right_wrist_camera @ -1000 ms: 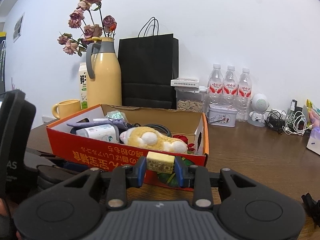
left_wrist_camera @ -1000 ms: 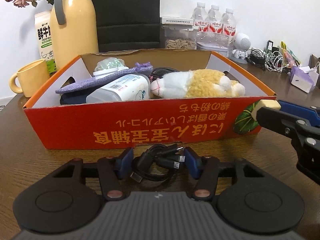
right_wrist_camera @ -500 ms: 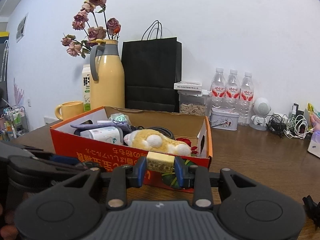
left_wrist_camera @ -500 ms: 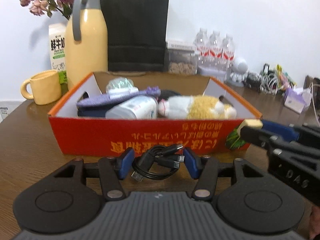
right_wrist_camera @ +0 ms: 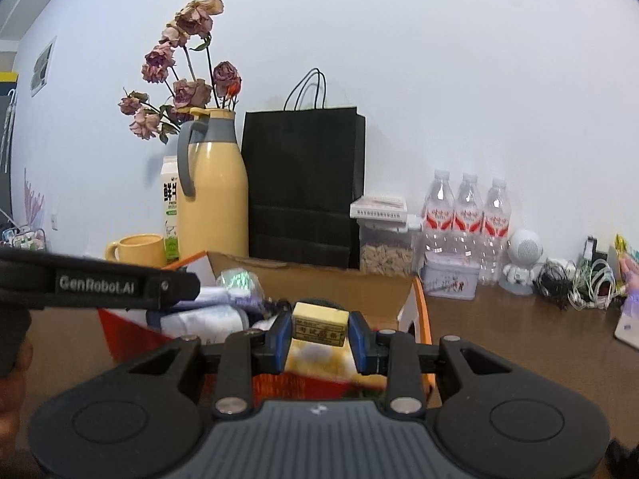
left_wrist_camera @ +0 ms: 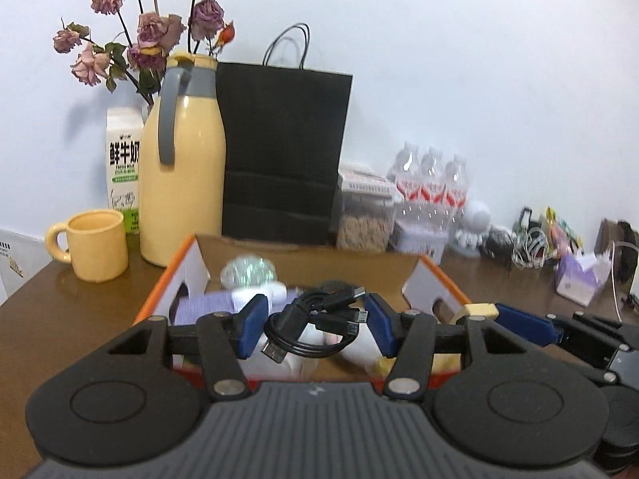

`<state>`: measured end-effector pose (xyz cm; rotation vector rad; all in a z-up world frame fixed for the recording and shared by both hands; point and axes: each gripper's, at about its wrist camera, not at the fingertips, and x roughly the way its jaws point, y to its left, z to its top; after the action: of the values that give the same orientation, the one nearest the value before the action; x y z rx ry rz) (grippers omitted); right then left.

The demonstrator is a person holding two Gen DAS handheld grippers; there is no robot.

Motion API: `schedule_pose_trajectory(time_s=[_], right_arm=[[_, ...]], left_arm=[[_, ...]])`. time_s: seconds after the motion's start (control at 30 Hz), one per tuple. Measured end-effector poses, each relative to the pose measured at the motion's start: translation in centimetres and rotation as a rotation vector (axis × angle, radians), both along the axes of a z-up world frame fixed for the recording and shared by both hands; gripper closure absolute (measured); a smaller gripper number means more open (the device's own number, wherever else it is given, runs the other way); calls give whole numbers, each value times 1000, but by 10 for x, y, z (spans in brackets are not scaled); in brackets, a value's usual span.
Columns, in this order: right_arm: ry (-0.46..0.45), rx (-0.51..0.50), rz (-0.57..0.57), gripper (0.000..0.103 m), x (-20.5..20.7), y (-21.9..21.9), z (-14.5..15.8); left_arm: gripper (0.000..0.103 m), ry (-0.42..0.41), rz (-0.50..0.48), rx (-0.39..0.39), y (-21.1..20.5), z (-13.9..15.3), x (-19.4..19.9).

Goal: Organize objects
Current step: 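Carry the cable bundle and block into the box and open both grippers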

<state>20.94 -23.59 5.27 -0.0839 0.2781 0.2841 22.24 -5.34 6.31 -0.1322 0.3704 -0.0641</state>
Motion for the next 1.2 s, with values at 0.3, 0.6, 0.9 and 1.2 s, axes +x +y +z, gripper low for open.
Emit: schedule_pose_trajectory(time_s=[0.3,0.6,0.9,1.2], right_arm=[[-3,-31,5,74,54,25,13],[41,-38,0,74,103,28,4],[128,-23,0,39,120,16,-15],[121,-15,-41,0,117,13,-15]], left_arm=[[48,-16,34,-11,12,8,48],[48,29,16,27,20,-4,88],[0,11,44,104,23,-15,92],[0,39,87,85,37,-12,92]])
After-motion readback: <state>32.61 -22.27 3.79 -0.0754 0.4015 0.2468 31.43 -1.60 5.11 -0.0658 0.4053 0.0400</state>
